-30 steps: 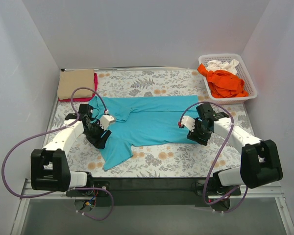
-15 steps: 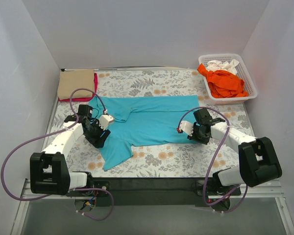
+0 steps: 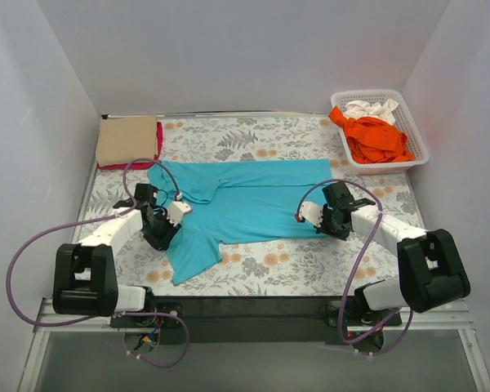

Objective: Fold and stack the t-shirts
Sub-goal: Fold the tshirt

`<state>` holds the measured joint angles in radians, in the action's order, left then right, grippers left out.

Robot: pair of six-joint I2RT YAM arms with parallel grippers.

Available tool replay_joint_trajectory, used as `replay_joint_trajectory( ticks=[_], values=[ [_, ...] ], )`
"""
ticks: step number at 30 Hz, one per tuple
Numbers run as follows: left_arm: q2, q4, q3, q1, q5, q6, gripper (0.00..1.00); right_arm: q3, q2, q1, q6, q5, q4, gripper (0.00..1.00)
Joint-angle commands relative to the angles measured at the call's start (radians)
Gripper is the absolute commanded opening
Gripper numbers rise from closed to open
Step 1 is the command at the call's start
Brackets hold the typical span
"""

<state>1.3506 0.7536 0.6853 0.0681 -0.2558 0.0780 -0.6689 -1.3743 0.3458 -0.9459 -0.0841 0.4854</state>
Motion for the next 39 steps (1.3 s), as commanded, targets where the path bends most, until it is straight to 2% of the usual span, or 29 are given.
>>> replay_joint_trajectory(
  ticks=[1,2,5,8,13,15,21,30,39],
  values=[
    [-0.022,-0.030,-0.065,-0.004,0.049,0.043,0.22,0.006,-0.006,-0.001,0.007,0.015,0.035,0.01],
    [-0.028,-0.025,-0.072,-0.004,0.056,0.046,0.14,0.008,0.003,-0.001,0.003,0.014,0.038,0.01],
    [-0.077,0.007,-0.079,-0.005,0.056,0.057,0.00,0.020,0.027,-0.001,-0.014,0.003,0.053,0.01],
    [-0.136,0.064,-0.076,-0.011,0.058,0.072,0.00,0.028,0.067,-0.001,-0.031,-0.005,0.084,0.01],
    [-0.199,0.196,-0.006,-0.066,-0.016,0.118,0.00,0.040,0.136,-0.002,-0.042,-0.009,0.136,0.01],
    [-0.214,0.222,0.028,-0.131,-0.045,0.132,0.00,0.032,0.168,-0.008,-0.051,-0.013,0.150,0.01],
    [-0.164,0.273,0.196,-0.178,-0.105,0.128,0.00,-0.053,0.182,-0.040,-0.079,0.006,0.197,0.01],
    [0.027,0.210,0.442,-0.208,-0.161,0.054,0.00,-0.253,0.028,-0.091,-0.105,0.043,0.203,0.01],
    [0.212,0.151,0.569,-0.212,-0.171,-0.015,0.00,-0.446,-0.170,-0.108,-0.131,0.063,0.202,0.01]
  ],
)
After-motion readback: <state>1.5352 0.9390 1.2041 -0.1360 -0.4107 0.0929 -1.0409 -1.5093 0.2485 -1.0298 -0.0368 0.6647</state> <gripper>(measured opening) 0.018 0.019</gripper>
